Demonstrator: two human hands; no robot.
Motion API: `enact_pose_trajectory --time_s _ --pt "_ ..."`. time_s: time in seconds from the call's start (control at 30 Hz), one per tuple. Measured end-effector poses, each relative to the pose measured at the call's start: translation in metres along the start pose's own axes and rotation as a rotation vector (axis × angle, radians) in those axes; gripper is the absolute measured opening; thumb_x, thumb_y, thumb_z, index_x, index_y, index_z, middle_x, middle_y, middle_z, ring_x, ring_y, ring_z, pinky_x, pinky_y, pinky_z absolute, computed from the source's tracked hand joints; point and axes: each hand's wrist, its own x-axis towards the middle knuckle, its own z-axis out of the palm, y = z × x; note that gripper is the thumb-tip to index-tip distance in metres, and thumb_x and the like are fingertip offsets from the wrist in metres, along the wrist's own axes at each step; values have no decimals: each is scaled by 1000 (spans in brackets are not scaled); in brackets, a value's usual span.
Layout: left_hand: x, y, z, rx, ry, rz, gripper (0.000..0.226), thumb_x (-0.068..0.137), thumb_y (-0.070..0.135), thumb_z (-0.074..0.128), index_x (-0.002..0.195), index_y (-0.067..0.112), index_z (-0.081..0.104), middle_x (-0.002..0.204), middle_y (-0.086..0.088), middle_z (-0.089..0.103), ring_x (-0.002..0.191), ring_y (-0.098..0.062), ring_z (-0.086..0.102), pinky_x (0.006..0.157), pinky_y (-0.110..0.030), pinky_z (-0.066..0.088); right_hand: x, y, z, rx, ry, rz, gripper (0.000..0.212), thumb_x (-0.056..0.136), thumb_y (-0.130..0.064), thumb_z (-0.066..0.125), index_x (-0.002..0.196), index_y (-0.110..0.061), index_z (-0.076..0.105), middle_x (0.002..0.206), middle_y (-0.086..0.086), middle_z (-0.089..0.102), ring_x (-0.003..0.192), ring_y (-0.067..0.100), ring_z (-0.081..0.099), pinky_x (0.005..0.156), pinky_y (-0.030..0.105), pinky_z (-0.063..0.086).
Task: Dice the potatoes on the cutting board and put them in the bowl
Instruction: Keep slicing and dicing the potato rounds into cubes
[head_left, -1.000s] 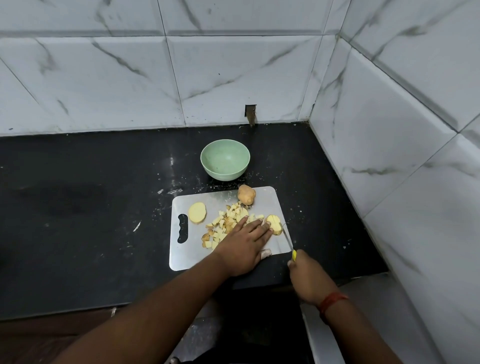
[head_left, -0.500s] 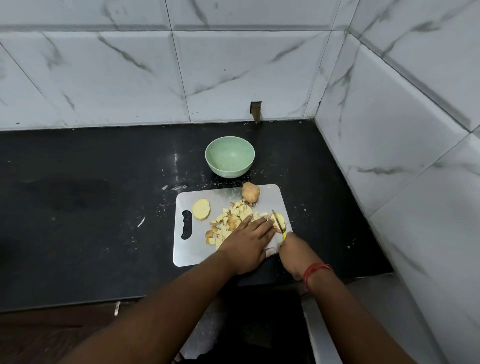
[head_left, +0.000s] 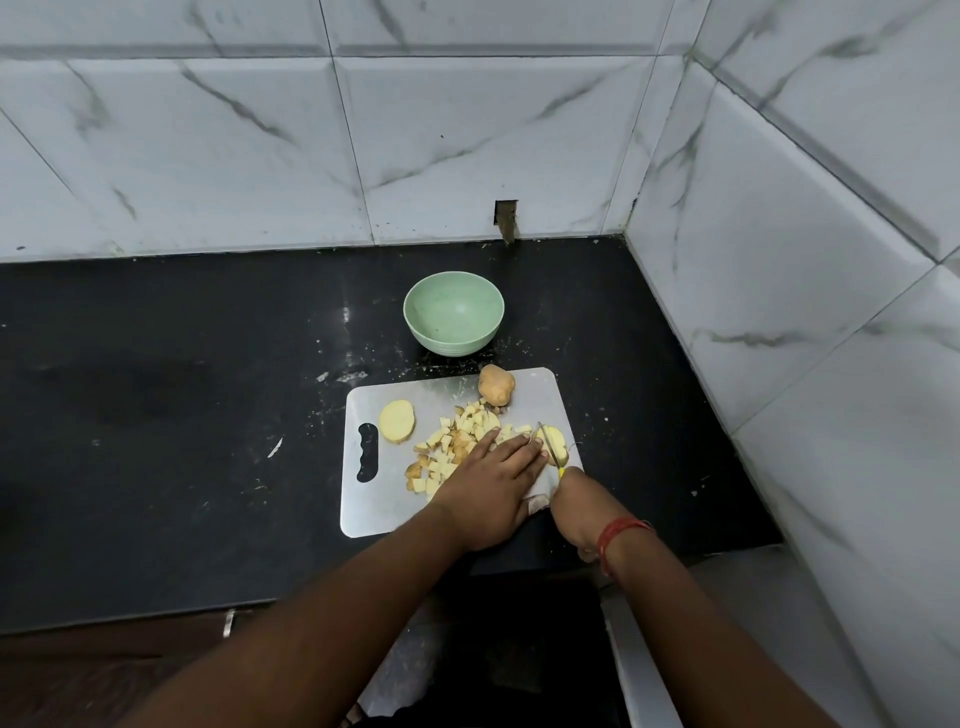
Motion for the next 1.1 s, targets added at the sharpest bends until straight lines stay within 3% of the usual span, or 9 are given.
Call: enact_pose_trajectory --time_s 0.07,0.13,0.33,0.47,0.63,0.73,0.8,0.97,1.1 --pt "0 0 2 22 11 -6 71 103 54 16 156 14 39 160 -8 39 151 -26 30 125 -51 15 -5 3 1 -18 -9 24 23 99 -7 39 119 1 47 77 4 49 65 13 48 59 27 37" --pt "1 0 4 36 19 -10 69 104 55 19 155 14 41 159 -8 41 150 -26 31 125 -51 16 -10 12 4 -53 -11 -1 24 100 -10 40 118 2 49 75 1 45 60 9 39 53 26 34" --pt "-1 2 1 38 3 -22 76 101 57 7 159 14 33 164 -9 32 153 -26 22 126 -51 8 -33 39 18 -55 -35 -59 11 102 -20 42 100 -9 45 80 2 50 86 21 60 70 27 37" --pt "0 3 0 33 7 -15 78 99 56 7 159 14 32 164 -9 30 153 -27 21 126 -51 4 -41 56 17 -38 -51 -54 14 102 -19 39 108 -8 46 103 14 59 95 26 59 76 28 40" --pt "3 -3 -4 25 56 -13 65 104 55 21 153 18 41 160 -15 33 152 -30 21 125 -51 0 -42 57 4 203 103 -84 14 102 -25 42 99 -12 47 96 9 59 84 19 56 75 30 42" --pt "5 -5 -8 12 35 -18 65 103 56 19 152 20 42 159 -16 35 154 -31 16 126 -55 1 -27 42 -7 269 226 -118 10 100 -23 46 96 -14 46 94 9 61 77 17 56 69 31 41" --pt "7 -5 -9 -1 30 -33 69 102 56 16 153 17 42 158 -14 39 154 -30 16 126 -55 0 -9 32 -12 260 282 -138 9 97 -23 51 100 -15 47 98 8 63 84 21 60 72 32 45" --pt "8 -1 -13 -69 37 -97 77 97 55 9 152 12 43 157 -7 40 155 -25 15 126 -53 -3 28 11 -9 103 295 -158 36 90 -29 63 116 -11 46 108 12 63 96 30 63 76 35 51" --pt "7 -2 -12 -73 32 -110 77 99 56 7 152 15 44 158 -4 39 155 -23 15 126 -52 -3 40 13 -9 29 352 -197 32 86 -29 66 111 -14 51 110 8 60 99 28 61 77 33 48"
